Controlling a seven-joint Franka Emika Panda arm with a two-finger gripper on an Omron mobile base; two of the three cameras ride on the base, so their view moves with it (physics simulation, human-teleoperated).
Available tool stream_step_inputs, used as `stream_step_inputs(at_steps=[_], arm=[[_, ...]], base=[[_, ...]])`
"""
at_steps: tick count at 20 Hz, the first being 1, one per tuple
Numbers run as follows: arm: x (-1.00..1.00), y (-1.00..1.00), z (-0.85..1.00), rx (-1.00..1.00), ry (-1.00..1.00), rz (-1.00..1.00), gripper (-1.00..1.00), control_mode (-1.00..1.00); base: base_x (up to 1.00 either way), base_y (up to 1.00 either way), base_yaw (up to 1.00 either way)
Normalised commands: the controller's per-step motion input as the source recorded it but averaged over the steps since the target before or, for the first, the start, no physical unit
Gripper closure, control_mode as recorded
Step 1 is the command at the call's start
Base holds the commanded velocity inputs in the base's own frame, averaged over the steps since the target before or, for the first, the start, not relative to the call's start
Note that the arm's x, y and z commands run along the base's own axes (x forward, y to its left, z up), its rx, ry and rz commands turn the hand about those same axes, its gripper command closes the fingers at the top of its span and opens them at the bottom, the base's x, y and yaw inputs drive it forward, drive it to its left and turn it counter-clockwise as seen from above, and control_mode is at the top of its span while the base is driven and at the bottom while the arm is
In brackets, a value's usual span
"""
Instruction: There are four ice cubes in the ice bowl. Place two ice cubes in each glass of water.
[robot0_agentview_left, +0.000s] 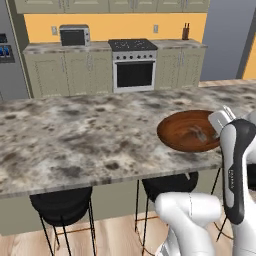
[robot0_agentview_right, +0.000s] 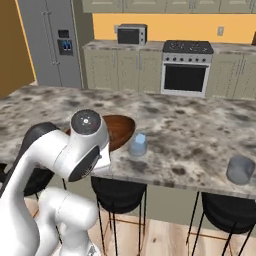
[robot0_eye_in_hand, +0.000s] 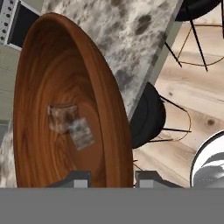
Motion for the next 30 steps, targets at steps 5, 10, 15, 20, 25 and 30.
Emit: stream_step_inputs(at_steps=[5,10,15,20,25,30], arm=[[0.00,0.00,0.00,0.00,0.00,0.00,1.00,1.00],[0.00,0.00,0.00,0.00,0.00,0.00,1.00,1.00],[0.00,0.00,0.00,0.00,0.00,0.00,1.00,1.00],[0.00,0.00,0.00,0.00,0.00,0.00,1.00,1.00],[0.00,0.00,0.00,0.00,0.00,0.00,1.00,1.00],[0.00,0.00,0.00,0.00,0.00,0.00,1.00,1.00]], base=[[0.09,-0.91,-0.02],[-0.04,-1.00,0.00],[-0.20,-1.00,-0.01],[-0.12,-1.00,-0.02],[0.13,-0.99,0.00],[0.67,-0.30,0.00]])
